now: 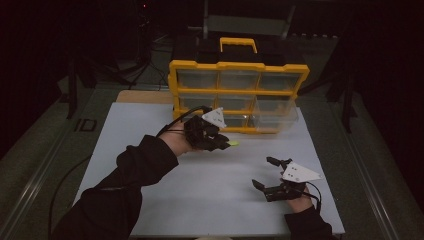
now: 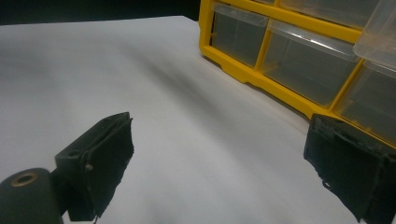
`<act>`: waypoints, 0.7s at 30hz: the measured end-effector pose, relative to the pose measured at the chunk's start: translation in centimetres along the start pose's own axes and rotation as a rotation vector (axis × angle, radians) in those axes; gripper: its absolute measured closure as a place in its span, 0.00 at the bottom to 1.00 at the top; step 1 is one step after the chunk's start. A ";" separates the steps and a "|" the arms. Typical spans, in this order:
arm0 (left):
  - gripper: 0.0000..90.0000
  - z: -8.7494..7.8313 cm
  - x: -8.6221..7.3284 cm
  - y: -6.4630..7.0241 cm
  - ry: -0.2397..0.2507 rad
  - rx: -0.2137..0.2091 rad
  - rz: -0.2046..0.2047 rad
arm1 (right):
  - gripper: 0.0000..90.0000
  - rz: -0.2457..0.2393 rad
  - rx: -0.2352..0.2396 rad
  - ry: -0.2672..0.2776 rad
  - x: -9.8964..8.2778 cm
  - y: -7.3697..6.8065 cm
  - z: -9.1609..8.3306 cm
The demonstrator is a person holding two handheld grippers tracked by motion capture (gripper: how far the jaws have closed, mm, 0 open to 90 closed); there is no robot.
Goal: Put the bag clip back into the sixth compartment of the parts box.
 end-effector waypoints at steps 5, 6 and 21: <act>0.88 0.4 1.1 -0.4 0.005 -0.010 0.014 | 0.09 0.000 0.000 0.002 0.1 0.0 -0.1; 0.88 0.5 1.4 -0.4 0.005 -0.013 0.007 | 0.09 -0.001 -0.001 0.001 0.1 0.0 -0.1; 0.88 2.1 4.8 -1.8 0.013 -0.027 0.038 | 0.09 0.002 0.002 0.006 0.1 0.1 -0.1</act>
Point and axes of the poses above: each handheld gripper's, and its own axes: z roughly forward along the jaws, x roughly out of its top, y roughly to its right, the point moved 8 cm from there along z, roughly forward along the jaws, and after that the axes turned 15 degrees about y, right-handed, at the moved point
